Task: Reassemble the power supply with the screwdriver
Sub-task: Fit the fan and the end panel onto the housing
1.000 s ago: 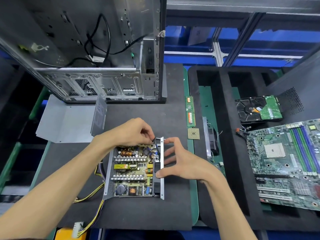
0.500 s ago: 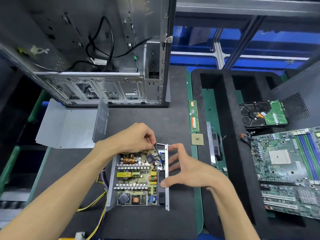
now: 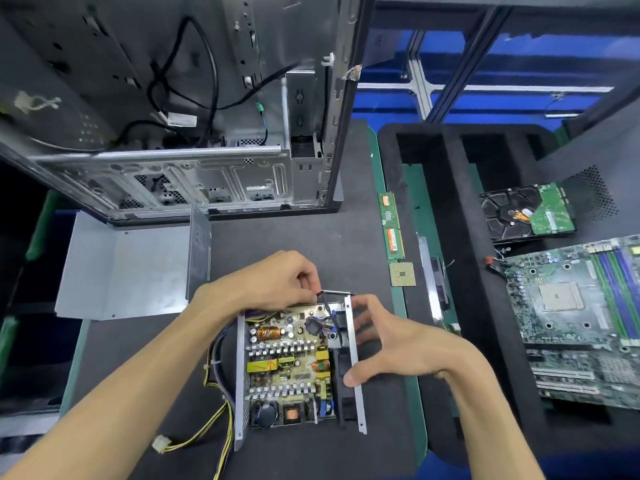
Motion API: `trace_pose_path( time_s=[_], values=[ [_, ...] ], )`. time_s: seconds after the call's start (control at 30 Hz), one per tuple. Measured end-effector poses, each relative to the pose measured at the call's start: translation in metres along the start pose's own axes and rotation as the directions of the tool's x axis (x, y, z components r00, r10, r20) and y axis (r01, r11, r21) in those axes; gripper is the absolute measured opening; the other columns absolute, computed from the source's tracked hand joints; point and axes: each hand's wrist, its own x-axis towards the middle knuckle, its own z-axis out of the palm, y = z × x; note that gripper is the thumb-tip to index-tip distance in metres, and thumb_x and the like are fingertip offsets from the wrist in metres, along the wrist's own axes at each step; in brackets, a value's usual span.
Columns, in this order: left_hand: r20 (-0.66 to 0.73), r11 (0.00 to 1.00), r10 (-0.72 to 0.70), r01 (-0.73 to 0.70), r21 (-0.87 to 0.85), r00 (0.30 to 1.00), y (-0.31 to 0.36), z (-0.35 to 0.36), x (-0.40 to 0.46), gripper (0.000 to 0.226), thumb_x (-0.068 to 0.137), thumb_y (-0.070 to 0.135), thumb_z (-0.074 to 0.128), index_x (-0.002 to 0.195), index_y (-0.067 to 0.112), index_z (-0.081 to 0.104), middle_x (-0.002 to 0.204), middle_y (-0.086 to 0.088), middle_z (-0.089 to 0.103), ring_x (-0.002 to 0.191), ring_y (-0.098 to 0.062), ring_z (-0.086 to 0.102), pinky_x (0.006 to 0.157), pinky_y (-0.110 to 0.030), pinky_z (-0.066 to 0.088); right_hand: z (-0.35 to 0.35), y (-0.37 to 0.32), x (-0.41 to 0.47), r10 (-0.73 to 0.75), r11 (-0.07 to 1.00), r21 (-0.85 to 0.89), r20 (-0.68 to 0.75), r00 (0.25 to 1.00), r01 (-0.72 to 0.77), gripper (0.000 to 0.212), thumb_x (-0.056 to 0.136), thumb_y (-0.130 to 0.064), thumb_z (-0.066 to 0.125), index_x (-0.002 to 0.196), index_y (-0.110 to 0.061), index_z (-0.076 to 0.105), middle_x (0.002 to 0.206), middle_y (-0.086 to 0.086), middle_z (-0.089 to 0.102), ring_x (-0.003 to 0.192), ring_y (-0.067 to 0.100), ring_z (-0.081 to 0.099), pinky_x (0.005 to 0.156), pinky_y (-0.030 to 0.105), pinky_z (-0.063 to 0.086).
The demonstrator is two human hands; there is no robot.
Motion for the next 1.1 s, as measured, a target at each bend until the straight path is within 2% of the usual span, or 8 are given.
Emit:
trace_pose_path(
  time_s=[0.17,0.37,0.57,0.77,0.87,0.93,1.0,1.1],
  values=[
    [0.038,0.999,0.054,-0.054,-0.001,0.998,-0.002,-0.003,0.006,0.014,0.090,0.017,0.076,0.084,0.029,0.069,0.079,0.011,0.072,0.066,0.008,0.062,0.065,-0.008,0.048,0.003,0.000,-0.001,0.011,1.000,0.025,-0.022,1.000,-0.010,0.098,0.077,-0.024,0.089,0.146,-0.031,0.019,0.134,-0.008,0.049,0.125,0.004,0.054,0.105,0.030,0.049],
    [0.130,0.998,0.062,-0.062,0.002,0.990,-0.002,-0.001,0.010,0.007,0.090,0.009,0.072,0.090,0.016,0.075,0.077,0.006,0.075,0.064,0.003,0.065,0.063,-0.012,0.051,0.006,0.002,-0.003,0.019,0.997,0.074,-0.039,0.999,-0.016,0.098,0.077,-0.021,0.089,0.146,-0.032,0.021,0.134,-0.007,0.050,0.124,0.004,0.054,0.105,0.034,0.050],
    [0.084,0.994,0.082,-0.087,0.065,0.993,0.000,0.001,0.010,0.007,0.091,0.016,0.073,0.086,0.021,0.073,0.055,0.034,0.059,0.055,0.014,0.055,0.053,-0.003,0.039,0.007,0.005,-0.002,0.017,0.995,0.104,-0.046,0.999,-0.013,0.097,0.077,-0.021,0.089,0.146,-0.034,0.022,0.131,-0.010,0.050,0.119,-0.002,0.054,0.090,0.018,0.050],
    [0.088,0.974,0.085,-0.101,0.200,0.992,0.002,0.004,0.009,0.008,0.089,0.030,0.071,0.081,0.029,0.070,0.073,0.010,0.069,0.061,0.004,0.057,0.056,-0.013,0.038,0.011,0.008,-0.002,0.019,0.991,0.131,-0.065,0.998,-0.010,0.098,0.077,-0.020,0.088,0.147,-0.035,0.021,0.132,-0.010,0.050,0.117,-0.004,0.054,0.091,0.019,0.050],
    [0.005,0.974,0.058,-0.058,0.221,0.998,0.007,0.005,0.007,0.013,0.087,0.031,0.071,0.074,0.031,0.069,0.063,0.012,0.062,0.057,0.004,0.055,0.055,-0.020,0.038,0.012,0.009,-0.002,0.011,0.989,0.145,-0.074,0.997,-0.001,0.098,0.077,-0.020,0.088,0.148,-0.033,0.021,0.131,-0.009,0.050,0.117,-0.002,0.055,0.094,0.022,0.050],
    [-0.029,0.975,0.026,-0.019,0.222,0.999,0.010,0.008,0.005,0.017,0.088,0.028,0.070,0.071,0.031,0.069,0.054,0.014,0.055,0.052,0.004,0.052,0.053,-0.017,0.035,0.012,0.010,-0.002,0.005,0.988,0.153,-0.076,0.997,0.007,0.099,0.077,-0.020,0.088,0.149,-0.033,0.021,0.131,-0.008,0.050,0.118,-0.001,0.055,0.097,0.024,0.050],
    [-0.042,0.973,-0.007,0.017,0.230,0.999,0.012,0.011,0.003,0.017,0.088,0.024,0.069,0.072,0.029,0.072,0.047,0.015,0.051,0.048,0.003,0.051,0.058,-0.012,0.033,0.013,0.010,-0.002,-0.001,0.988,0.153,-0.076,0.997,0.012,0.099,0.077,-0.021,0.089,0.149,-0.033,0.021,0.130,-0.008,0.051,0.118,0.001,0.055,0.099,0.026,0.050],
    [-0.074,0.972,-0.042,0.058,0.228,0.996,0.016,0.015,0.000,0.015,0.089,0.022,0.068,0.077,0.023,0.077,0.042,0.016,0.048,0.047,0.000,0.049,0.079,-0.025,0.039,0.013,0.011,-0.002,-0.009,0.988,0.155,-0.076,0.997,0.020,0.099,0.077,-0.021,0.089,0.150,-0.033,0.022,0.129,-0.008,0.051,0.117,0.001,0.056,0.097,0.024,0.050]
  ],
)
